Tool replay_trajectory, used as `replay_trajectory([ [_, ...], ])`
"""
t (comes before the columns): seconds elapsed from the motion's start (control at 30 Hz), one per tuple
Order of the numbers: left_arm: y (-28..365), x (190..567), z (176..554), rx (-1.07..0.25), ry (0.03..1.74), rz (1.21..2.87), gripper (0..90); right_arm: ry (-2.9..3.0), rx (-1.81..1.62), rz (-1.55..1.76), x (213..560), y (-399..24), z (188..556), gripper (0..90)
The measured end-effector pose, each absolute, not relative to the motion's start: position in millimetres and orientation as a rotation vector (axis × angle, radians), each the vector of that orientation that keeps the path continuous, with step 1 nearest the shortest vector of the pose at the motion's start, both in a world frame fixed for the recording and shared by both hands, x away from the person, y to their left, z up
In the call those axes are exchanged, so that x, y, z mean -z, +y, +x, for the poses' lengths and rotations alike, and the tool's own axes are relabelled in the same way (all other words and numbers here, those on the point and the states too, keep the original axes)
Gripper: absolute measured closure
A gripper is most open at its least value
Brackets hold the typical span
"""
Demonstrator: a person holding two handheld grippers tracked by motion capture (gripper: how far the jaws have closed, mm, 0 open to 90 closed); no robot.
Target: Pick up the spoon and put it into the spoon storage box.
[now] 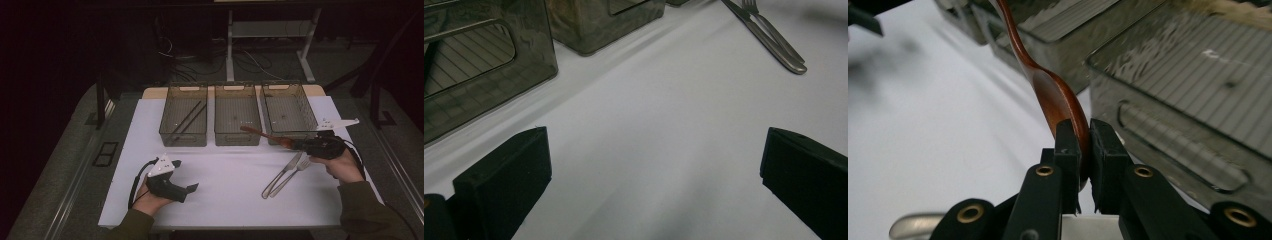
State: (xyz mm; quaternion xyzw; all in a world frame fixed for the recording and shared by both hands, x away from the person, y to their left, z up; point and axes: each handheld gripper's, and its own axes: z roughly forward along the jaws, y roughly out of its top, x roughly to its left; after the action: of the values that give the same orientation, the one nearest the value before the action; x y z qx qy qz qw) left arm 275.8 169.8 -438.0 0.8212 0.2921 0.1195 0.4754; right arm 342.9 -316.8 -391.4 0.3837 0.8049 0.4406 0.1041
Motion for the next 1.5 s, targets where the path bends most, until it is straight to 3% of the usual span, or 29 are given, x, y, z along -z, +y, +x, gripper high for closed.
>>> replay_trajectory([
  [0.77, 165.8, 438.9, 277.0, -0.285, 0.708, 2.013, 0.0, 2.169, -1.187, 1.295, 360.1, -276.5, 379.7, 82.0],
  [1.5, 164.3, 438.9, 276.9, -0.279, 0.697, 2.015, 0.0, 2.150, -1.086, 1.345, 364.9, -218.6, 415.9, 82.1],
])
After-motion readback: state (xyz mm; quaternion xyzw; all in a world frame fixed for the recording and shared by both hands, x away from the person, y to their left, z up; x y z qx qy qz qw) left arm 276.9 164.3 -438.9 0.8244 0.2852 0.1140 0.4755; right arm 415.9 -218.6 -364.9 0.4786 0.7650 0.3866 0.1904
